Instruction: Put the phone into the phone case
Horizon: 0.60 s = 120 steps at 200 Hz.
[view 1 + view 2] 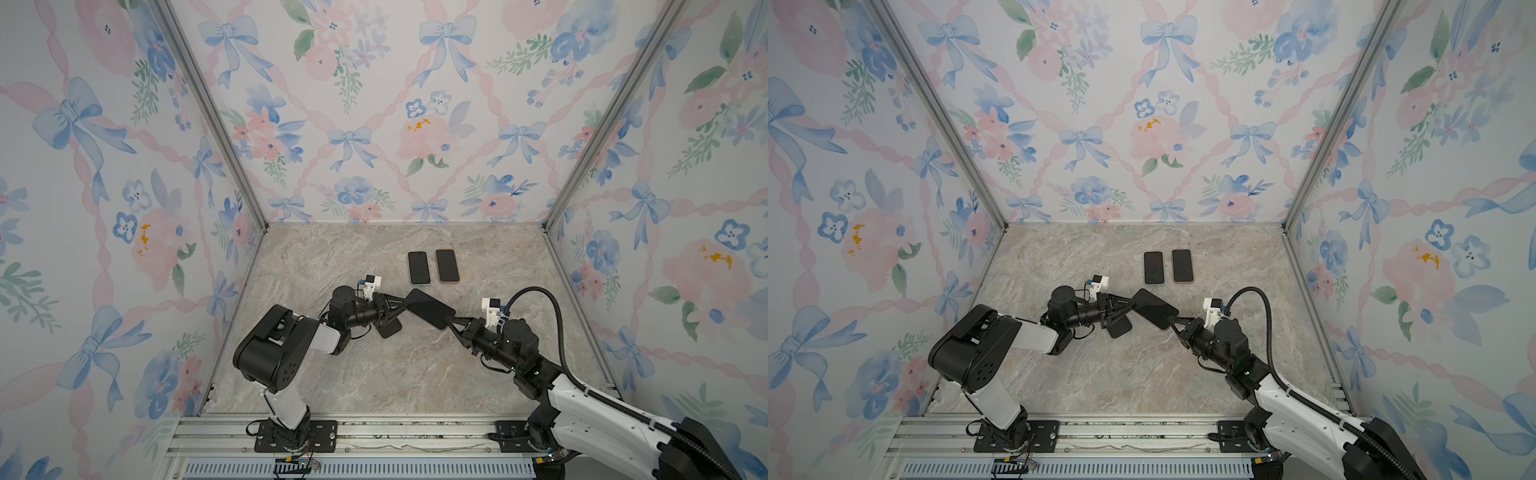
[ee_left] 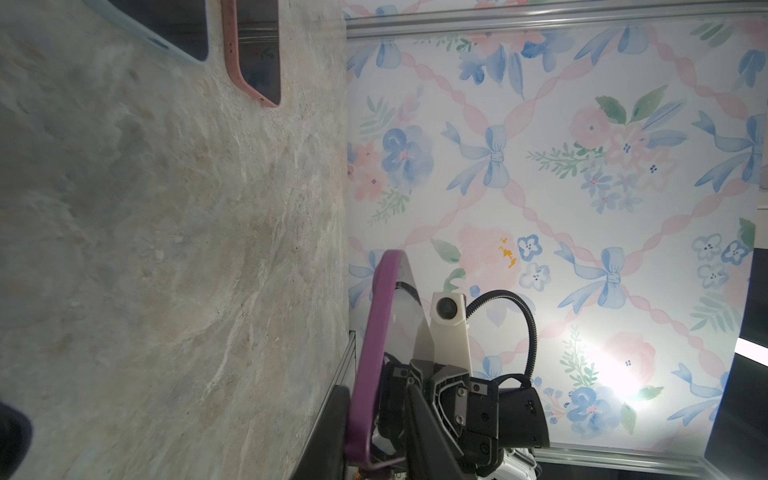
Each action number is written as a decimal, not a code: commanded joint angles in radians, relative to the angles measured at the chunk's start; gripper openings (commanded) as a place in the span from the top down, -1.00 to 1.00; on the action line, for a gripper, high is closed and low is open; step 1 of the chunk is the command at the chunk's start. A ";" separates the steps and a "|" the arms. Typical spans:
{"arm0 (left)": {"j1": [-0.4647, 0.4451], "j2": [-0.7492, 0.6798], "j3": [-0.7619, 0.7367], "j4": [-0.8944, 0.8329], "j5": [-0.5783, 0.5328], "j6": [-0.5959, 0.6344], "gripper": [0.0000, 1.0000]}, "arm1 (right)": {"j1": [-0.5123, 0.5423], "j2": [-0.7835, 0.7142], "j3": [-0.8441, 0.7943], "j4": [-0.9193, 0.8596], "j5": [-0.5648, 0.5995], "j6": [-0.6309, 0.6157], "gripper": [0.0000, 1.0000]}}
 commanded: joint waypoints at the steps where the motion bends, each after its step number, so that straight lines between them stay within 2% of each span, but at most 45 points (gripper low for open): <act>1: 0.047 -0.078 0.003 -0.137 0.043 0.128 0.17 | -0.026 0.003 0.033 -0.081 -0.023 -0.053 1.00; 14: 0.081 -0.111 0.025 -0.295 0.030 0.220 -0.12 | -0.037 0.011 0.042 -0.084 -0.037 -0.057 1.00; 24: 0.104 -0.130 0.068 -0.467 0.008 0.318 -0.25 | -0.045 0.020 0.048 -0.082 -0.051 -0.061 1.00; 56: 0.193 -0.091 0.243 -0.851 -0.052 0.523 -0.25 | -0.067 0.058 0.076 -0.085 -0.092 -0.078 1.00; 79: 0.222 0.011 0.456 -1.220 -0.186 0.729 -0.33 | -0.074 0.088 0.108 -0.101 -0.119 -0.099 1.00; 120: 0.254 0.163 0.661 -1.439 -0.285 0.818 -0.48 | -0.070 0.166 0.165 -0.100 -0.184 -0.120 1.00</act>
